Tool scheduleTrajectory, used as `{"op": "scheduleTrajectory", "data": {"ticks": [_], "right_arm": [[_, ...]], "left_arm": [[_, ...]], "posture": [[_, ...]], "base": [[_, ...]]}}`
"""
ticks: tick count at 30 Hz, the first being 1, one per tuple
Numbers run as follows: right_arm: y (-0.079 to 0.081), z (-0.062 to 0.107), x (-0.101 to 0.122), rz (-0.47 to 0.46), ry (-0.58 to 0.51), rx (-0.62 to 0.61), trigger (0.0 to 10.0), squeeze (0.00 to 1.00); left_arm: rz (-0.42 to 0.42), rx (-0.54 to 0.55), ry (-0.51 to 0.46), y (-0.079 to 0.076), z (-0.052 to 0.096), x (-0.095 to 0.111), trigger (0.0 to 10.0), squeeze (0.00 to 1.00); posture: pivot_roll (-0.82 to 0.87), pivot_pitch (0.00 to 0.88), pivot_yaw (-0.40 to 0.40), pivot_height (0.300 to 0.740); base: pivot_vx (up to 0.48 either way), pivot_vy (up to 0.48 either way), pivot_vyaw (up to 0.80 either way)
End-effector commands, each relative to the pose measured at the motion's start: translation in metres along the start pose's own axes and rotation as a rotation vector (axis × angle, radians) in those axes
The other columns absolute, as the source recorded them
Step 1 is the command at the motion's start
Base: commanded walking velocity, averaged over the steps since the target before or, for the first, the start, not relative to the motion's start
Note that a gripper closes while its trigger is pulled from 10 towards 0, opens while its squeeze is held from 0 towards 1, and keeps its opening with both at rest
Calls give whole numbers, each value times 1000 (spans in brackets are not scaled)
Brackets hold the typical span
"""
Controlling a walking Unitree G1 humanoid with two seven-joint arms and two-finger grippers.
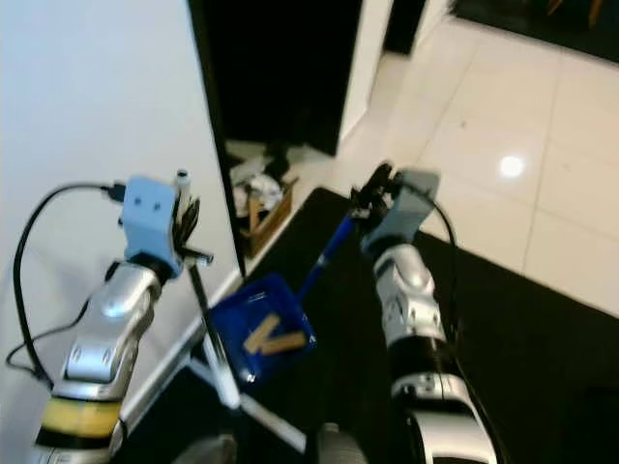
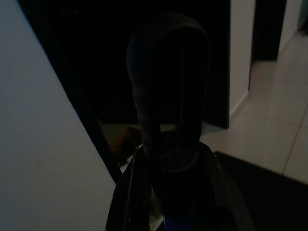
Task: Sweep floor
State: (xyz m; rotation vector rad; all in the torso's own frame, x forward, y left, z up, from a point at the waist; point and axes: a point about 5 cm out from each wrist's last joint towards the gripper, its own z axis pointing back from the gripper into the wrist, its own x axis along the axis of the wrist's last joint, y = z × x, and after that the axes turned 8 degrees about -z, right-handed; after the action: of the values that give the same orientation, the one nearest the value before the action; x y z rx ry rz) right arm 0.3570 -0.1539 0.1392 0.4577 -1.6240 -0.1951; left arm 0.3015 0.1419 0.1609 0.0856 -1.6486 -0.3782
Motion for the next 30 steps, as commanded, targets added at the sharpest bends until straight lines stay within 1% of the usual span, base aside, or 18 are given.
{"op": "scheduleTrajectory", "data": {"ticks": [1,17,30], "right_arm": [[8,0,-5,-71,1,17,10000,0],[7,0,-5,-75,-1,11,10000,0],[7,0,-5,-74,1,12,10000,0]], "left_arm": [[33,-13,-50,-3,0,7,10000,0],[33,-20,-52,-4,-1,7,10000,0],[35,-22,-54,-4,-2,8,10000,0]], "posture": [[39,99,-32,740],[37,99,-30,740],[35,100,-30,740]], "base": [[394,0,-419],[389,0,-452],[387,0,-541]]}}
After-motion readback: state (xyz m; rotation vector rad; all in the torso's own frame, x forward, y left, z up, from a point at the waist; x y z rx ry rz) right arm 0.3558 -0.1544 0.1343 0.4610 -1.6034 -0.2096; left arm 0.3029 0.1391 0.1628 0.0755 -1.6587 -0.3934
